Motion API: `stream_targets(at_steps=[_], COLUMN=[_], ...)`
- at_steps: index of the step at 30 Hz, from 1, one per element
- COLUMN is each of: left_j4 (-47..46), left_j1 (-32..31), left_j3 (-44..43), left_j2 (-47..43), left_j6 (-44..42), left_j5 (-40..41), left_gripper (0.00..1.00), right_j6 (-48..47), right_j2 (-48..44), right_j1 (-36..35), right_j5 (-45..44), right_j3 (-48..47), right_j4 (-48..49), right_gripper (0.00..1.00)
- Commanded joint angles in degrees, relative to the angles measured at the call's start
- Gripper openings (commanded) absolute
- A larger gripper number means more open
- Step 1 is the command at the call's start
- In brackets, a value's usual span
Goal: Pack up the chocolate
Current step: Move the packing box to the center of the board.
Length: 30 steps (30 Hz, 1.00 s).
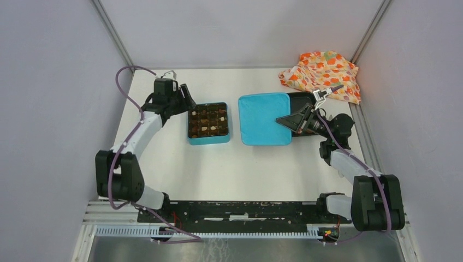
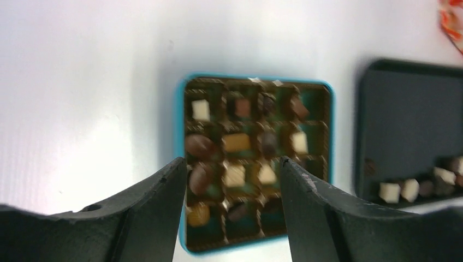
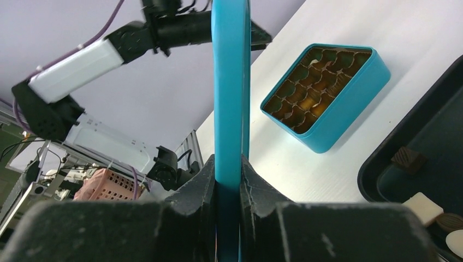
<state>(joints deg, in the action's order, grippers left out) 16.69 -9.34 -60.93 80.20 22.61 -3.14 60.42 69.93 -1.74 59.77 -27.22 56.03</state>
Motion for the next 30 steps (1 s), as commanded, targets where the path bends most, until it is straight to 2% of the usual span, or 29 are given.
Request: stream_targets(at_steps=[1,5,9,18,22,28,30], left_j4=[4.16,8.52,9.86,8.54,7.84,6.7,7.25], left_j1=[4.92,6.59,6.98,6.99,6.98,7.19,7.15], left_j3=[-10.56,-18.53,-21.81,-25.1,-26.89,-27.95,-29.1], left_j2=[9.7,19.23,25.97,30.79,32.64,34.13,35.82], left_j6=[-4.31,-8.37,-11.57,-12.33,-11.11,-7.81,-6.8], left_j5=[-1.42,-2.68,-6.3,-12.64,-13.61,-13.35,-12.85], left_gripper=[0.7,0.72,0.69,0.66,0.62,0.64,0.62], right_j6=[1.01,1.22,1.26,0.99,0.77,0.66,0.5], right_j2=[0.2,0.8,1.37,1.36,1.26,1.7,1.92], right_j1=[0.24,0.24,0.24,0.29,0.54,0.6,0.6], right_j5=[0.57,1.07,1.69,2.17,2.2,2.37,2.39], right_j3=[0.06,0.07,-0.21,-0.37,-0.37,-0.55,-0.55], right_j4=[5.25,5.29,5.32,5.32,5.22,5.16,5.15], right_gripper=[0.0,0.0,0.0,0.0,0.0,0.0,0.0])
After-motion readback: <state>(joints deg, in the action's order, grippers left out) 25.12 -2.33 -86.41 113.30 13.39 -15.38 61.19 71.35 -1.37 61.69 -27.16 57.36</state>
